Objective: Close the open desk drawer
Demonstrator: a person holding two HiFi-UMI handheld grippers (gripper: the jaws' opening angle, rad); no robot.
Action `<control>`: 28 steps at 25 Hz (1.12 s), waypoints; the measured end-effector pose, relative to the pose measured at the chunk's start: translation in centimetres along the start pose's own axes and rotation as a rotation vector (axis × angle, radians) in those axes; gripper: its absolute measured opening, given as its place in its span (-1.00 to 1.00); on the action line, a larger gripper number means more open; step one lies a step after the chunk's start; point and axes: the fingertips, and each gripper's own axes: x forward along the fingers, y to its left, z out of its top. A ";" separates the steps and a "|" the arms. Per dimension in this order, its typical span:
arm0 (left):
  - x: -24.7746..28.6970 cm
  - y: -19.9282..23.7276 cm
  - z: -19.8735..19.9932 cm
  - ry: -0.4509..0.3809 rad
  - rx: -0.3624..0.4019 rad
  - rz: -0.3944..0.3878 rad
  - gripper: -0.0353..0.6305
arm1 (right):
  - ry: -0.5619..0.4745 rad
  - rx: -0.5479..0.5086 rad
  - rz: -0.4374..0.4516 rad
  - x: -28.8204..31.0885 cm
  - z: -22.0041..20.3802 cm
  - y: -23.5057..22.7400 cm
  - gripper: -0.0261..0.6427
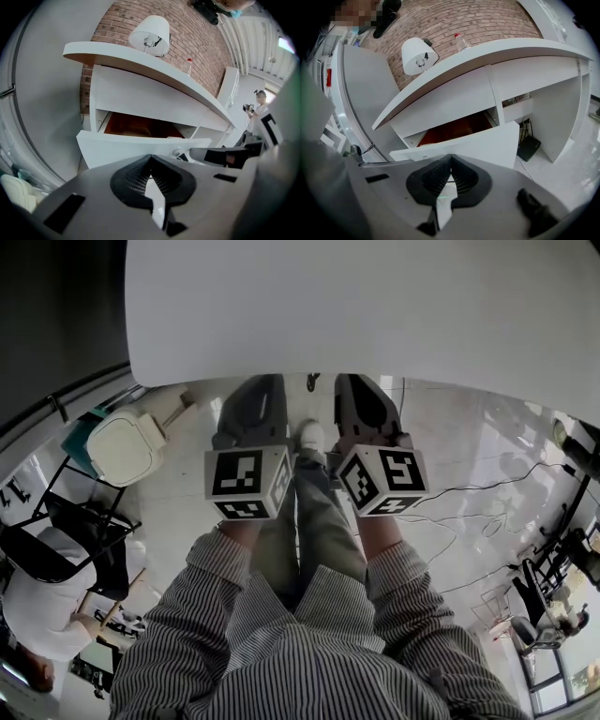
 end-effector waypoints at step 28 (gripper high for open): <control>1.3 0.9 1.0 -0.015 -0.014 0.027 -0.86 | -0.007 0.038 0.004 1.9 0.9 0.1 -0.87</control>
